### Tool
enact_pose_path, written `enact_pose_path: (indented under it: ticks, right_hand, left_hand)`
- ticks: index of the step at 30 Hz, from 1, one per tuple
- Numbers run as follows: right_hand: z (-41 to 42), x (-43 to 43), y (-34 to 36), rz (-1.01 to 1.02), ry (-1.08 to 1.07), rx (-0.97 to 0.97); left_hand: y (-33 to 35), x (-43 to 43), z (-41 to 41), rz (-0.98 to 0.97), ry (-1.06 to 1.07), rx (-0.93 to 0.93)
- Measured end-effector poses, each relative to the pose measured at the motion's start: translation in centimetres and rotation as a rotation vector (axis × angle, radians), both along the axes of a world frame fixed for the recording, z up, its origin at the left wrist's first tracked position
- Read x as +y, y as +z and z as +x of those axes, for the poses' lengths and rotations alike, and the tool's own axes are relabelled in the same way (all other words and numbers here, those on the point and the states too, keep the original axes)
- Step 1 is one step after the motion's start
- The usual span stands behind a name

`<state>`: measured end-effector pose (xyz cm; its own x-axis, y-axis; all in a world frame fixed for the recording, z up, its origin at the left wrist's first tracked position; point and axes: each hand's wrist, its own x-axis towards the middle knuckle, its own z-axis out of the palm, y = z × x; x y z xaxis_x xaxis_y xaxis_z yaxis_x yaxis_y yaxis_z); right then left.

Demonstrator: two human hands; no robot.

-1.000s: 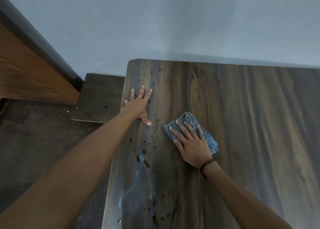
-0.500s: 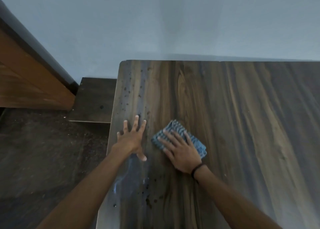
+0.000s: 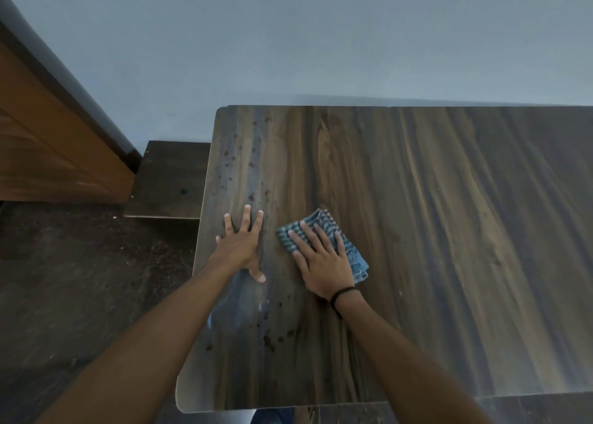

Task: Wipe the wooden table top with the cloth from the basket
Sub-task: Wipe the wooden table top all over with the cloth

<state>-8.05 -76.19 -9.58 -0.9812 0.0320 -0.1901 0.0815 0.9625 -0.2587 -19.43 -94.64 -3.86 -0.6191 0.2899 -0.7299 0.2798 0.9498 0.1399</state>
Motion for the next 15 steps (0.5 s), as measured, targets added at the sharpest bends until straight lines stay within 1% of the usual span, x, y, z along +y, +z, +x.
enact_pose_path:
  ticks: [2, 3, 8, 10, 12, 15]
  right_hand:
    - [-0.9, -1.1, 0.0, -0.025, -0.104, -0.011]
    - [-0.3, -1.7, 0.0, -0.031, -0.108, -0.003]
    - [7.0, -2.6, -0.2, 0.0, 0.172, 0.045]
    - [6.7, -1.4, -0.3, 0.004, 0.2, 0.03]
    - [4.1, -0.9, -0.2, 0.012, 0.143, 0.027]
    - [-0.1, -1.2, 0.5, -0.032, -0.034, -0.03]
  left_hand:
    - [0.2, 0.0, 0.1, -0.008, 0.005, 0.006]
    - [0.3, 0.0, 0.2, -0.004, 0.007, 0.008]
    - [0.7, -0.8, 1.6, 0.027, -0.023, 0.048]
    - [0.6, -1.2, 3.1, 0.019, -0.046, 0.048]
    - [0.3, -1.7, 4.4, 0.006, -0.032, 0.019]
    - [-0.8, -2.5, 5.6, 0.007, -0.019, 0.009]
